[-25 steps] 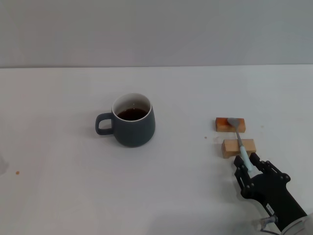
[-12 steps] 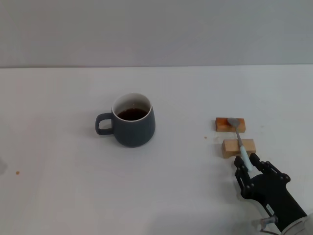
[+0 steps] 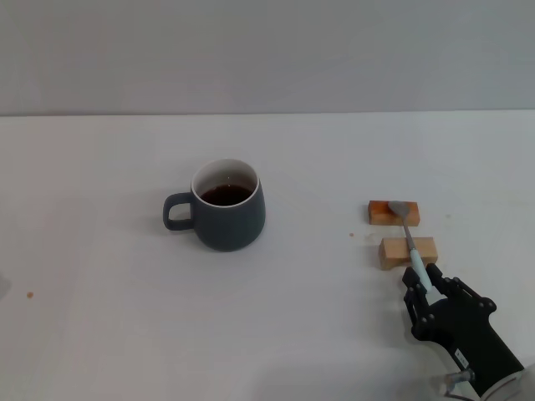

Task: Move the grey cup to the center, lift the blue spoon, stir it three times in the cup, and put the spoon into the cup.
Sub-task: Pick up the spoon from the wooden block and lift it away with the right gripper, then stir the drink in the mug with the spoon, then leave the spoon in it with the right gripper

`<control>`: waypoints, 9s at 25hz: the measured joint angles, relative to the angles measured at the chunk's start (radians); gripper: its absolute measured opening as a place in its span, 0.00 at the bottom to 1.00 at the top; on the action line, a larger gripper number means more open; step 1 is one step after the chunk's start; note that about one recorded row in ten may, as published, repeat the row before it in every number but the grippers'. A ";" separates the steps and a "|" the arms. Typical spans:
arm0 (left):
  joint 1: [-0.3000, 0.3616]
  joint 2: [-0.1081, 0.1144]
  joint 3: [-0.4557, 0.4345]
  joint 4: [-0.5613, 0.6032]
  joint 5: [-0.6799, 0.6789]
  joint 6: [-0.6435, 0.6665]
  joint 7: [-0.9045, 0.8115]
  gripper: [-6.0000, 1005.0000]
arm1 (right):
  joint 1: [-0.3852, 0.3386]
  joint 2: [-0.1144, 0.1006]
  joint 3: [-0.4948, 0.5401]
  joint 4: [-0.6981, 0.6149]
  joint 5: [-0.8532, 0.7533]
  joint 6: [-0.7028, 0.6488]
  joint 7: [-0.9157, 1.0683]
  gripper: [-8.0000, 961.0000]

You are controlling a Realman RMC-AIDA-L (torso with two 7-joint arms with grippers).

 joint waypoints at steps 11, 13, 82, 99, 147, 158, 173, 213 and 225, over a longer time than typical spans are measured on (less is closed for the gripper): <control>0.001 0.000 0.000 0.002 0.000 0.001 0.000 0.00 | -0.003 0.000 0.000 0.005 -0.001 0.005 0.000 0.30; 0.001 0.000 0.000 0.002 0.000 0.001 0.000 0.00 | -0.007 0.000 0.004 0.006 -0.001 0.001 0.000 0.28; -0.001 -0.005 0.000 -0.011 0.000 0.036 0.000 0.00 | 0.004 -0.015 0.693 0.748 -0.443 0.339 -0.929 0.17; 0.011 -0.007 0.000 -0.011 0.000 0.046 0.000 0.00 | -0.051 -0.013 0.811 0.896 -0.814 0.501 -0.676 0.17; 0.030 -0.005 0.000 -0.025 0.000 0.098 0.000 0.00 | 0.355 -0.014 1.391 1.413 -0.973 2.564 -0.106 0.17; 0.034 -0.006 0.000 -0.025 0.000 0.103 0.000 0.00 | 0.326 -0.012 1.357 1.370 -0.969 2.527 -0.107 0.17; 0.041 -0.006 0.000 -0.025 0.000 0.115 0.000 0.00 | 0.332 -0.012 1.321 1.229 -0.920 2.438 -0.113 0.17; 0.032 -0.003 0.000 -0.025 0.000 0.127 -0.008 0.00 | 0.462 -0.017 1.333 0.918 -0.899 2.254 -0.193 0.17; 0.031 -0.005 0.002 -0.025 0.000 0.133 -0.010 0.00 | 0.434 -0.013 1.320 0.971 -0.864 2.330 -0.187 0.17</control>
